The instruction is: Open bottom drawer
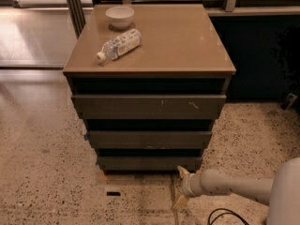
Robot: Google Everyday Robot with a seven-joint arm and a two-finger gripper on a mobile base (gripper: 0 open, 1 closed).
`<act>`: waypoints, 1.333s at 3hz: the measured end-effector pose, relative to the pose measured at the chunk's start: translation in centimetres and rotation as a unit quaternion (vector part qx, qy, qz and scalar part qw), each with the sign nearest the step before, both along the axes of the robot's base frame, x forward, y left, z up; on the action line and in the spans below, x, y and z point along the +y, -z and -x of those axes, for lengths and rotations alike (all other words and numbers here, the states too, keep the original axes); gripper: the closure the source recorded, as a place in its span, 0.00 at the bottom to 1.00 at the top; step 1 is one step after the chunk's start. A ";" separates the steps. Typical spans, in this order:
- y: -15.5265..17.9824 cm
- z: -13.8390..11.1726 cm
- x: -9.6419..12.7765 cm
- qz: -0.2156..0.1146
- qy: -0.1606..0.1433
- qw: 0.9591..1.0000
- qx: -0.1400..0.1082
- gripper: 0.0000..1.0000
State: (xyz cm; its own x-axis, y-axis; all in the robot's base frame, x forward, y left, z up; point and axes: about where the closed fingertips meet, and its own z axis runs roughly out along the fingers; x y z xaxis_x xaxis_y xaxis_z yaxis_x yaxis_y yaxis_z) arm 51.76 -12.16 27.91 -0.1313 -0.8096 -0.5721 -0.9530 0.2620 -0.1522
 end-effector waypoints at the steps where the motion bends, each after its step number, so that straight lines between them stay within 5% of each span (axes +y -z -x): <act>1: 0.0 -0.2 0.0 0.000 0.001 1.000 -0.001 0.00; 3: 2.1 -2.1 0.5 -0.016 -0.005 1.000 0.004 0.00; 4: 3.0 -5.4 0.2 -0.020 -0.007 1.000 -0.020 0.00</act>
Offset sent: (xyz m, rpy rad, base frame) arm 0.0089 0.0048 -0.0147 0.0396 0.0248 -0.0067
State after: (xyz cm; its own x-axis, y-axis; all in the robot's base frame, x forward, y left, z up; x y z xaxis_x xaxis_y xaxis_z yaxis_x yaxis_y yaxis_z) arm 57.21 -12.00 24.93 -0.0971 -0.7876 -0.6085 -0.9498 0.2561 -0.1799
